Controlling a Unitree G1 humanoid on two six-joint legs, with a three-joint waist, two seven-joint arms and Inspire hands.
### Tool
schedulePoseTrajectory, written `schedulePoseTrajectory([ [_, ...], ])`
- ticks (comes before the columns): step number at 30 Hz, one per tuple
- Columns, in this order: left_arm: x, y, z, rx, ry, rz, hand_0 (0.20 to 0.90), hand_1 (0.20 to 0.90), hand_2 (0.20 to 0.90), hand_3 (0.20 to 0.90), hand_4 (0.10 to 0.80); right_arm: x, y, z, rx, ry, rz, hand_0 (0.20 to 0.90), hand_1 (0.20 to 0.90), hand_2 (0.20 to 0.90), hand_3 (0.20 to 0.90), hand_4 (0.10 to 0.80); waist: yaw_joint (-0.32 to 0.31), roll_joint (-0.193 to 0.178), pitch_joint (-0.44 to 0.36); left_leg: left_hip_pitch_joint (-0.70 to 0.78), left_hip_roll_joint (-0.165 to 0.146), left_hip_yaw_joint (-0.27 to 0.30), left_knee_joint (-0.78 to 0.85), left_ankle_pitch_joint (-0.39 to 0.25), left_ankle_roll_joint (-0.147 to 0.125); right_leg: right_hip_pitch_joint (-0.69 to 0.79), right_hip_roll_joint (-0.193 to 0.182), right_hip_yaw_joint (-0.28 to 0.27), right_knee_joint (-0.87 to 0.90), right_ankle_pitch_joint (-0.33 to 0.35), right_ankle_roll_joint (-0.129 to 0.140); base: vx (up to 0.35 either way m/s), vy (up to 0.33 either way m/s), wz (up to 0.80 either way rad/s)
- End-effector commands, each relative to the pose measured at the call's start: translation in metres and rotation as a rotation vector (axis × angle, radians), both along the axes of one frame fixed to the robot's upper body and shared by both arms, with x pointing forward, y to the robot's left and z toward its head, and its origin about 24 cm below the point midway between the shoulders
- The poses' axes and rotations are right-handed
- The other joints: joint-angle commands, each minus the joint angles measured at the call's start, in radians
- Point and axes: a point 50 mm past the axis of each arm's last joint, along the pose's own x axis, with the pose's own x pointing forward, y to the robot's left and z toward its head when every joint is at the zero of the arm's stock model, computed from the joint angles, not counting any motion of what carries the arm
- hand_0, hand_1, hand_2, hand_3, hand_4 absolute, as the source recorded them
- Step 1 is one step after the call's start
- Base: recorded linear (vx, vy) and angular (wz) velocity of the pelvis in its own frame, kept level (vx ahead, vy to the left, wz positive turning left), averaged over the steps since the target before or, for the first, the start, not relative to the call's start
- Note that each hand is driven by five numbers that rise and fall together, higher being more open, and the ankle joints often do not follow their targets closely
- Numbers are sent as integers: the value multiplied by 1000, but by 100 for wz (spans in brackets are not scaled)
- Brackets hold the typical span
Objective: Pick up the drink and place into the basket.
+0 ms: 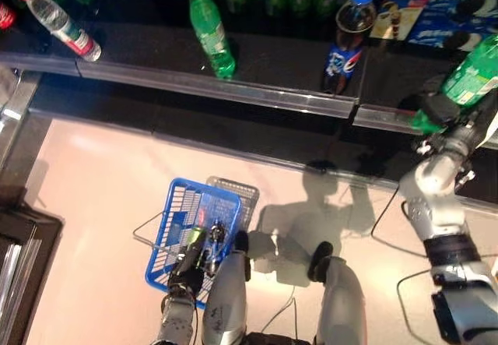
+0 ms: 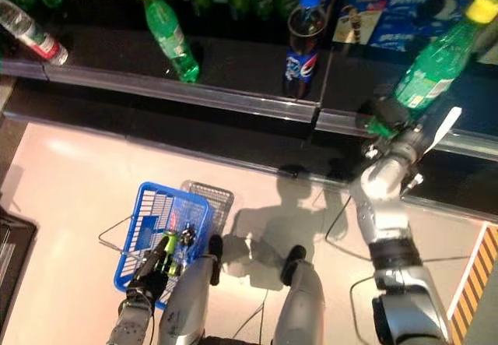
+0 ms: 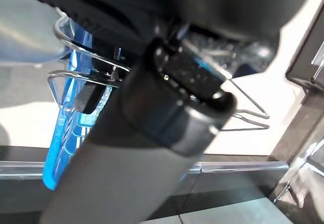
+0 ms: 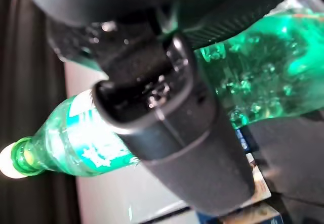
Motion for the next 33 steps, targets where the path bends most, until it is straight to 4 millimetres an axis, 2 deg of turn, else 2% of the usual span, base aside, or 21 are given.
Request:
schedulePoseTrajectory([
  [1,3,65,50,284,-316,108,300,300,300,200,100,-30,20,87,-217,-447,111,300,300,300,200,100,-23,-43,-78,-16,-6,47,93,112,16,155,49,-27,-99,-9,-30,44,12,-7],
  [3,-1,67,53,312,-330,111,300,300,300,200,100,-40,31,69,-228,-428,220,300,300,300,200,100,-36,-59,-113,21,6,64,66,118,10,199,57,-23,-140,-6,-30,43,6,-9],
  [5,-2,67,55,322,-342,110,300,300,300,200,100,-44,38,63,-230,-422,287,300,300,300,200,100,-41,-63,-129,34,11,70,49,127,7,214,63,-22,-163,4,-29,18,7,-12],
  [8,-3,65,58,347,-363,89,300,300,300,200,100,-50,55,44,-224,-354,446,300,300,300,200,100,-49,-72,-169,80,8,80,-1,132,5,262,71,-15,-219,16,-21,45,26,-8],
  [9,-3,65,58,347,-363,89,300,300,300,200,100,-50,55,44,-224,-353,446,300,300,300,200,100,-48,-72,-169,80,8,80,-3,132,5,263,71,-15,-221,18,-21,42,45,-7],
  [12,-1,61,64,365,-401,60,300,300,300,200,100,-54,69,31,-220,-301,605,300,300,300,200,100,-48,-75,-193,106,4,85,-39,130,7,289,73,-13,-259,29,-12,13,24,-2],
  [15,3,55,74,379,-463,21,300,300,300,200,100,-60,91,17,-191,-267,818,300,300,300,200,100,-40,-78,-208,129,-2,85,-76,129,7,317,78,-17,-299,39,-5,-7,6,1],
  [19,8,49,83,391,-519,-27,300,300,300,200,100,-65,111,12,-184,-253,956,300,300,300,200,100,-29,-80,-213,146,-4,83,-96,128,8,338,78,-24,-322,46,1,-23,11,5],
  [23,15,33,100,401,-632,-132,300,300,300,200,100,-68,140,8,-160,-223,1125,300,300,300,200,100,4,-80,-212,148,-14,63,-109,127,10,359,78,-41,-342,52,3,-47,10,5],
  [27,19,19,116,419,-723,-232,300,300,300,200,100,-67,160,4,-140,-188,1192,300,300,300,200,100,44,-77,-205,142,-28,34,-118,131,11,379,75,-68,-357,59,4,-30,-10,22],
  [31,22,15,124,437,-759,-266,300,300,300,200,100,-65,169,4,-126,-178,1210,300,300,300,200,100,63,-75,-202,140,-35,20,-124,129,13,385,73,-81,-360,60,5,-15,-9,20],
  [32,27,9,138,457,-817,-308,300,300,300,200,100,-63,180,4,-115,-172,1219,300,300,300,200,100,90,-73,-197,131,-46,-2,-130,128,14,390,71,-100,-365,63,6,-42,-30,18],
  [33,29,7,143,467,-838,-330,300,300,300,200,100,-61,184,5,-105,-171,1222,300,300,300,200,100,100,-72,-194,128,-50,-12,-132,129,15,392,71,-107,-366,64,5,-42,-44,32],
])
